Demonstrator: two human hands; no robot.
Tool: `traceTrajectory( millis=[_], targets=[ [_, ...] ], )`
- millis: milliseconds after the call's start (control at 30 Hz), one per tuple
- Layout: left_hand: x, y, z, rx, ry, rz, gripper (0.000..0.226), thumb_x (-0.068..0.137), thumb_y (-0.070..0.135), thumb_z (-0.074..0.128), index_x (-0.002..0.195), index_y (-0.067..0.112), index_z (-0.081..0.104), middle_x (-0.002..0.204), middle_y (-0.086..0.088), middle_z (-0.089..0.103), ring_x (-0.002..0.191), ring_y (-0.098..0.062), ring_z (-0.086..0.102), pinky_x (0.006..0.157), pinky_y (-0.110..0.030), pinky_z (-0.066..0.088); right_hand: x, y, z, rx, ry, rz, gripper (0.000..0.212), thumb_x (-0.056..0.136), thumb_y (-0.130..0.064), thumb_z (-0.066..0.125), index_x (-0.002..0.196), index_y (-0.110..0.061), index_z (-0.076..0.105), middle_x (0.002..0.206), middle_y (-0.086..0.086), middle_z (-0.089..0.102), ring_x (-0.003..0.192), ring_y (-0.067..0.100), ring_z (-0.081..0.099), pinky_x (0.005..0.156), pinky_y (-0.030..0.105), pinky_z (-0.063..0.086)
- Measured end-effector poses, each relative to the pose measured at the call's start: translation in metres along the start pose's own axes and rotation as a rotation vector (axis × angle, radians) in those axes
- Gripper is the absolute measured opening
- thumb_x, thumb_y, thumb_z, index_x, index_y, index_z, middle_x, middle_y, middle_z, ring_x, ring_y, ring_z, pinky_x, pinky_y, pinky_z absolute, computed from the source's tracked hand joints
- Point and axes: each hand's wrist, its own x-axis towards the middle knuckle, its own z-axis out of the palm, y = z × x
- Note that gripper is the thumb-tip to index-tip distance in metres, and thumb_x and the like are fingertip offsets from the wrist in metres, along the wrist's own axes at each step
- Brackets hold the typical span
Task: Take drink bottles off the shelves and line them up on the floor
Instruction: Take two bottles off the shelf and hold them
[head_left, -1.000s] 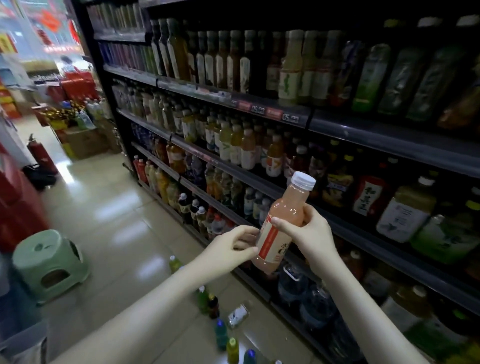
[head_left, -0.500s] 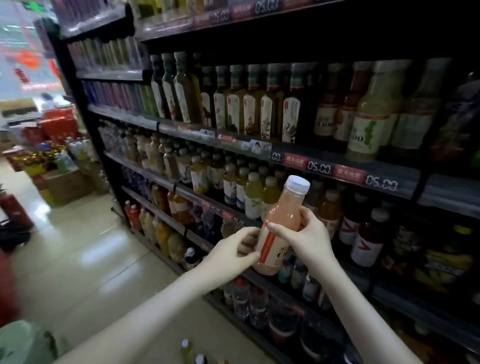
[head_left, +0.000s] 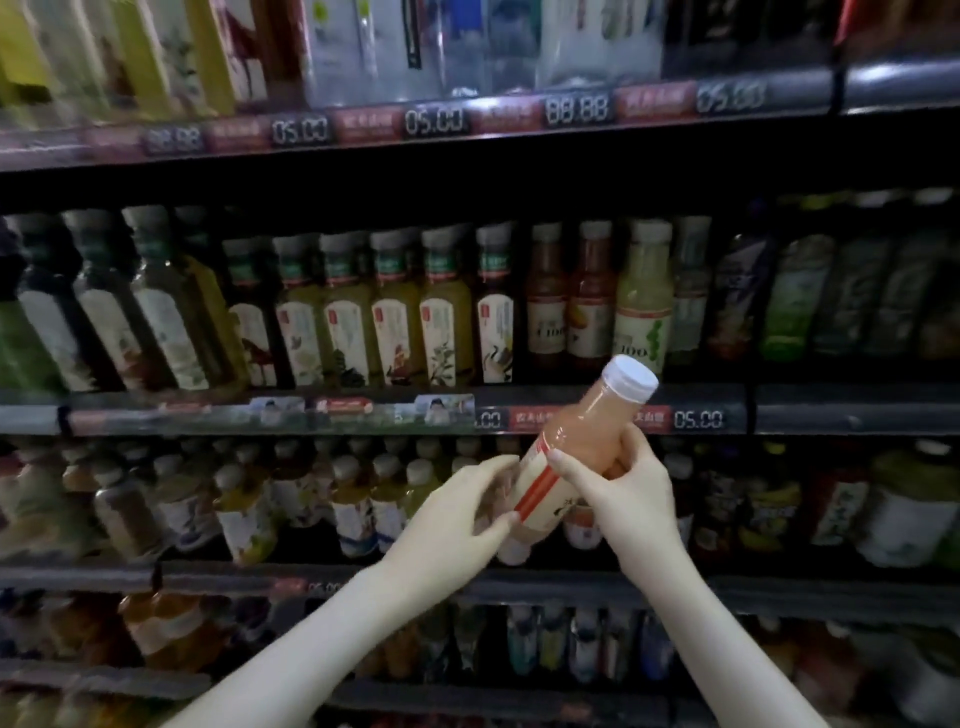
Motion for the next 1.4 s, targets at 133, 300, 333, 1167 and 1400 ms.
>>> traceTrajectory(
  millis=[133, 300, 333, 1167, 1400],
  targets=[
    [0.031, 0.018, -0.006, 0.068, 0.063, 0.188, 0.066, 0.090, 0.036, 0.061, 0.146, 0.036, 0.027, 0.139, 0.021, 0.040, 0.128, 0.003, 0.038, 0.105, -0.019, 0.037, 0.012, -0.027, -0.008, -0.040, 0.084, -0.082, 0.048, 0.070, -0.027, 0.083, 0.109, -0.034, 0.057, 0.097, -0.016, 0.068, 0.090, -0.004, 0.063, 0.070, 0.013, 0.049],
    [0.072, 0.060, -0.004, -0.122, 0.188, 0.204, 0.060, 0.074, 0.050, 0.065, 0.127, 0.042, 0.039, 0.115, 0.016, 0.057, 0.104, -0.007, 0.057, 0.088, -0.035, 0.051, 0.029, -0.052, -0.014, -0.097, 0.048, -0.188, 0.047, 0.066, -0.022, 0.086, 0.104, -0.034, 0.061, 0.093, -0.013, 0.071, 0.086, -0.004, 0.066, 0.070, 0.014, 0.051],
    [0.081, 0.066, -0.005, -0.131, 0.203, 0.191, 0.059, 0.072, 0.050, 0.066, 0.125, 0.040, 0.042, 0.113, 0.014, 0.058, 0.101, -0.010, 0.059, 0.087, -0.037, 0.052, 0.035, -0.057, -0.015, -0.109, 0.031, -0.201, 0.046, 0.067, -0.022, 0.085, 0.102, -0.036, 0.059, 0.094, -0.013, 0.071, 0.086, -0.004, 0.065, 0.070, 0.015, 0.052],
    [0.213, 0.043, 0.044, -0.221, 0.719, -0.142, 0.073, 0.078, 0.041, 0.074, 0.133, 0.009, 0.037, 0.128, -0.010, 0.045, 0.120, -0.025, 0.047, 0.094, -0.035, 0.044, 0.187, 0.012, -0.035, -0.442, 0.116, -0.105, 0.097, 0.084, -0.027, 0.070, 0.150, -0.027, -0.001, 0.143, 0.013, 0.042, 0.125, 0.029, 0.048, 0.098, 0.039, 0.046],
    [0.227, 0.048, 0.045, 0.328, 0.657, -0.220, 0.100, 0.079, 0.048, 0.071, 0.143, -0.010, 0.020, 0.129, -0.027, 0.046, 0.118, -0.037, 0.051, 0.086, -0.039, 0.051, 0.199, 0.019, -0.051, -0.503, 0.038, -0.150, 0.098, 0.083, -0.032, 0.070, 0.150, -0.022, 0.000, 0.132, 0.006, 0.052, 0.115, 0.024, 0.055, 0.087, 0.029, 0.047]
  ],
)
